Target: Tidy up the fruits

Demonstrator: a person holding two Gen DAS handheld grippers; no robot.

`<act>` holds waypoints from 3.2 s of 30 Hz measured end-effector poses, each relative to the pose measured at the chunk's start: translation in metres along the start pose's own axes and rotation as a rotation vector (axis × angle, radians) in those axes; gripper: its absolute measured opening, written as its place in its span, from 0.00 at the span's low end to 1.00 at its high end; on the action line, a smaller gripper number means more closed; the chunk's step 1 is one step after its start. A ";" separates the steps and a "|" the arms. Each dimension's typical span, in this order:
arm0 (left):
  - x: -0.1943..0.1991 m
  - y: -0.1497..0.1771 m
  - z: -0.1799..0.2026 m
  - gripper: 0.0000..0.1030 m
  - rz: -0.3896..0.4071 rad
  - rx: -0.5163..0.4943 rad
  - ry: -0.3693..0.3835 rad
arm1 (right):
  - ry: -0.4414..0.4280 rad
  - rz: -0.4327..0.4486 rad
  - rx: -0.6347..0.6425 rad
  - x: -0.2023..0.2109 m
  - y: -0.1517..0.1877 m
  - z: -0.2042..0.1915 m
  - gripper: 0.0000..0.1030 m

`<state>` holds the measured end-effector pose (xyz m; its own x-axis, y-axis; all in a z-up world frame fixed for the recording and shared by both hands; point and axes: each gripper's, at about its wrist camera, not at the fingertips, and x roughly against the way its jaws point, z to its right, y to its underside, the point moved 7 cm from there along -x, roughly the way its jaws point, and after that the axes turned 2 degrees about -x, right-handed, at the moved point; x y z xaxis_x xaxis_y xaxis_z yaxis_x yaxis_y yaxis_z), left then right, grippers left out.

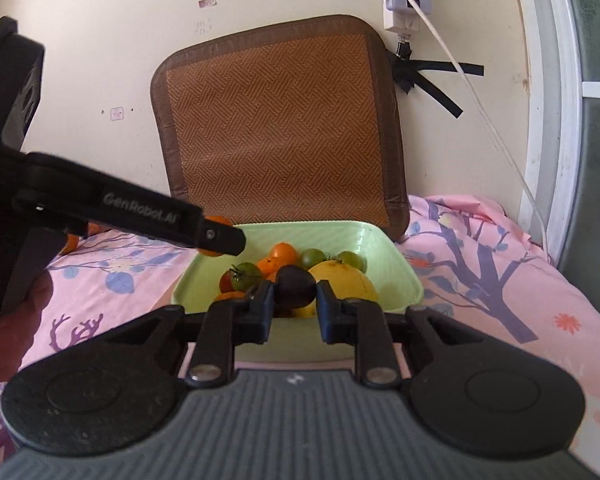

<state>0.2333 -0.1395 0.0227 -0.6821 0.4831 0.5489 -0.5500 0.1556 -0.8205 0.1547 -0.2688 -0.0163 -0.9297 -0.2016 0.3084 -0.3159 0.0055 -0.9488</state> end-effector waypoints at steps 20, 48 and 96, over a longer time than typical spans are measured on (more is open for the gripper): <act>0.098 0.062 0.047 0.97 0.048 -0.115 -0.268 | 0.035 0.017 -0.242 0.095 0.050 0.002 0.77; 0.169 0.122 0.040 1.00 0.020 -0.038 -0.489 | -0.012 -0.047 -0.350 0.134 0.072 -0.027 0.85; 0.147 0.156 0.046 1.00 -0.150 -0.045 -0.510 | 0.037 -0.081 -0.447 0.129 0.083 -0.007 0.92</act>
<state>0.0255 -0.0838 -0.0171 -0.7513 -0.0255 0.6595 -0.6459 0.2335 -0.7268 0.0073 -0.2877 -0.0547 -0.9023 -0.1837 0.3900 -0.4309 0.4150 -0.8013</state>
